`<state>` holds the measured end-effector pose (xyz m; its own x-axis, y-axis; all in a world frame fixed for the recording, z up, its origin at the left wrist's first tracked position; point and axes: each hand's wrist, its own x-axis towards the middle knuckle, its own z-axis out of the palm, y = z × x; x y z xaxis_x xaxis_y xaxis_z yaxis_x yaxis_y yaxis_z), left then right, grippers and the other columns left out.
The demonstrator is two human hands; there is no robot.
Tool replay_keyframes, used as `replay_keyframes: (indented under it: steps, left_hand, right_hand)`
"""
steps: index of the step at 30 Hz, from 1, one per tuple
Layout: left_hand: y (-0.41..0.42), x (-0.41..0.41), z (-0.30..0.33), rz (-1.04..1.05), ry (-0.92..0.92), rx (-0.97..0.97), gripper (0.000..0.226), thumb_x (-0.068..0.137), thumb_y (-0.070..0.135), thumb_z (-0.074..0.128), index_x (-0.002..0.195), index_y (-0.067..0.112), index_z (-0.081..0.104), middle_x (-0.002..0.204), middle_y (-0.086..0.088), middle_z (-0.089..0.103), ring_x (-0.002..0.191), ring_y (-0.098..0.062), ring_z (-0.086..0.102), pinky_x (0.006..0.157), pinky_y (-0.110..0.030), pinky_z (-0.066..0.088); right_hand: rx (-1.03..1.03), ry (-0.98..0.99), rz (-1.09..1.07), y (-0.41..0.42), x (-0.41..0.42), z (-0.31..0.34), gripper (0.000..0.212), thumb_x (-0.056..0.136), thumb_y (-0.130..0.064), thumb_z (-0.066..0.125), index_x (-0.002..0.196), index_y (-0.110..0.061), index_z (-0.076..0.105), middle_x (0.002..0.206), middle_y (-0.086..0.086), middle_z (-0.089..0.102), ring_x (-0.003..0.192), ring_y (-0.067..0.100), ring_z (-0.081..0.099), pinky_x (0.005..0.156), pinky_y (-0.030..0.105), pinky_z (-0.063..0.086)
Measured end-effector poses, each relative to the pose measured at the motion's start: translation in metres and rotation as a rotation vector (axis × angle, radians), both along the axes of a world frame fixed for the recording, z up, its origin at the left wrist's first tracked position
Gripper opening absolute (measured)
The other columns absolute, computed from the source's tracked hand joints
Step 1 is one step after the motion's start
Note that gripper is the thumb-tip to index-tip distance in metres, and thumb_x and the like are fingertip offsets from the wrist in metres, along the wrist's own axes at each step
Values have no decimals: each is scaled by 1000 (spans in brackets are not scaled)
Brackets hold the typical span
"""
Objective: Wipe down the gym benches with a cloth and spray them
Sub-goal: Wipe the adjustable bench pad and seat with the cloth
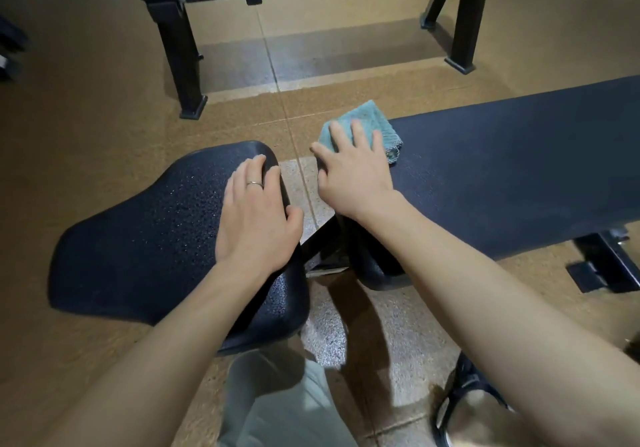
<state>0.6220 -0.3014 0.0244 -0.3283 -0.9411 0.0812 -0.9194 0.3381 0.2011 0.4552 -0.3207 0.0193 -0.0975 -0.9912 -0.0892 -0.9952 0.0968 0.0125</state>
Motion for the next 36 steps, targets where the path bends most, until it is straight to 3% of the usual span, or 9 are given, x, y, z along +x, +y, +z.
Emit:
replay_keyframes:
  steps: [3, 7, 10, 15, 19, 24, 28, 33, 36]
  left_hand:
    - [-2, 1, -2, -7, -5, -8, 60, 89, 30, 55, 144, 5, 48, 159, -17, 35, 149, -34, 27, 126, -45, 20]
    - [0, 3, -2, -13, 18, -17, 60, 90, 30, 55, 145, 6, 48, 158, -16, 36, 149, -33, 28, 126, -44, 20]
    - [1, 4, -4, -15, 14, -25, 60, 92, 31, 52, 147, 7, 45, 160, -15, 34, 151, -32, 26, 126, -45, 18]
    - [2, 5, -4, -10, 20, -15, 62, 93, 32, 51, 148, 7, 44, 161, -15, 33, 151, -31, 25, 127, -44, 16]
    - [1, 7, -1, -11, 19, -8, 61, 94, 33, 53, 149, 9, 43, 162, -13, 32, 152, -30, 24, 127, -44, 18]
    - [0, 6, -2, 3, 34, -2, 61, 93, 33, 55, 148, 8, 45, 162, -12, 32, 151, -30, 24, 127, -43, 16]
    - [1, 4, -2, 10, 37, -1, 59, 94, 32, 53, 147, 8, 45, 161, -12, 33, 152, -30, 24, 127, -43, 15]
    - [0, 2, 0, 27, 43, 5, 59, 93, 33, 54, 146, 9, 47, 161, -10, 33, 151, -28, 24, 127, -42, 16]
    - [3, 4, 2, 24, 56, 11, 58, 94, 33, 54, 147, 11, 47, 161, -7, 33, 152, -25, 24, 127, -41, 17]
  right_hand:
    - [28, 58, 94, 34, 14, 2, 47, 98, -30, 42, 143, -23, 53, 169, 7, 12, 155, 37, 9, 121, 60, 11]
    - [75, 84, 202, 117, 28, 4, 46, 88, -22, 47, 125, -6, 69, 154, 14, 43, 146, 39, 31, 119, 62, 20]
    - [78, 118, 266, 157, 24, 5, 50, 87, -18, 37, 118, -2, 72, 143, 15, 55, 139, 39, 41, 117, 62, 29]
    - [174, 198, 280, 92, 15, 18, 60, 94, -33, 35, 148, -11, 50, 163, 6, 31, 153, 33, 17, 123, 57, 14]
    - [227, 283, 209, 5, 21, 14, 54, 100, -33, 33, 148, -16, 50, 165, 4, 19, 156, 31, -4, 124, 56, 5]
    - [122, 250, 170, 75, 28, 5, 65, 96, -25, 19, 157, -7, 32, 165, 12, 23, 154, 38, 9, 123, 56, 13]
    - [109, 184, 188, 156, 32, 1, 67, 86, -19, 23, 143, 2, 52, 158, 17, 40, 148, 42, 29, 121, 58, 24]
    - [174, 238, 231, 88, 25, 8, 63, 95, -29, 29, 152, -7, 42, 164, 10, 28, 153, 36, 14, 123, 55, 13]
    - [184, 257, 154, 7, 19, 7, 54, 99, -31, 36, 149, -16, 48, 166, 6, 20, 154, 34, 6, 123, 52, 12]
